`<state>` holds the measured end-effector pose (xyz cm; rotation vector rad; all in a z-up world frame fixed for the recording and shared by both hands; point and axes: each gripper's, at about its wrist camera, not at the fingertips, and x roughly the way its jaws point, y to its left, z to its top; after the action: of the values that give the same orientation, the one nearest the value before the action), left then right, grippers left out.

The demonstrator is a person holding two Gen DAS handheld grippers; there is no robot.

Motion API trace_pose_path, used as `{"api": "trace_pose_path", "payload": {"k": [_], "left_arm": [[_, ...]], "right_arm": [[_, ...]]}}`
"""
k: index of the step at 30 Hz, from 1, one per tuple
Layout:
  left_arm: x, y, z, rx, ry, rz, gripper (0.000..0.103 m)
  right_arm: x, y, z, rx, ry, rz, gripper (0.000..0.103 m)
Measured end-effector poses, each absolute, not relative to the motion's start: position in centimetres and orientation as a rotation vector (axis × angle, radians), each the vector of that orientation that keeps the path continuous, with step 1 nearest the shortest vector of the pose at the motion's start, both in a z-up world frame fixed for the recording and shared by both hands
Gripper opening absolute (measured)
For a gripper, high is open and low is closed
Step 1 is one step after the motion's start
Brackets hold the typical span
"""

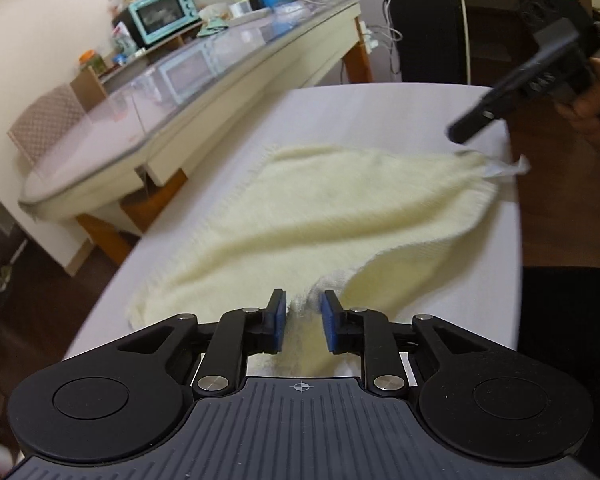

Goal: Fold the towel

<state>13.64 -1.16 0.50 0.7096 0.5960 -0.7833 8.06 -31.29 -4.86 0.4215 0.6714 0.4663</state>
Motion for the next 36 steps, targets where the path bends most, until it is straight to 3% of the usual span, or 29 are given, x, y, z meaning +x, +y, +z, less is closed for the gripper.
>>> {"api": "trace_pose_path", "payload": {"k": [4,12,27,28,29,32,36], "left_arm": [[13.8,-0.1,0.6,0.692,0.594,-0.739,0.043],[12.2,1.6,0.4,0.756,0.583,-0.720,0.043],[20.2,-0.5,-1.9,0.690,0.686,-0.937,0.043],[20.6,-0.4,-2.0,0.665,0.704,-0.950,0.040],[20.8,-0.3,-1.9,0.646,0.719,-0.960,0.026],[20.7,0.0,-1.6,0.622,0.734,-0.984,0.006],[18.4,1.1,-0.4,0.622,0.701,-1.008,0.005]], "right_arm": [[8.3,-30.9,-5.0,0.412,0.672,0.468,0.014],[8.0,-31.0,-5.1,0.408,0.659,0.466,0.016],[7.2,-32.4,-4.9,0.420,0.656,0.432,0.018],[7.2,-32.5,-4.9,0.420,0.655,0.429,0.018],[7.2,-32.7,-4.9,0.422,0.655,0.424,0.020],[7.0,-33.1,-4.9,0.429,0.658,0.421,0.028],[5.8,-33.2,-4.9,0.408,0.665,0.451,0.036]]}}
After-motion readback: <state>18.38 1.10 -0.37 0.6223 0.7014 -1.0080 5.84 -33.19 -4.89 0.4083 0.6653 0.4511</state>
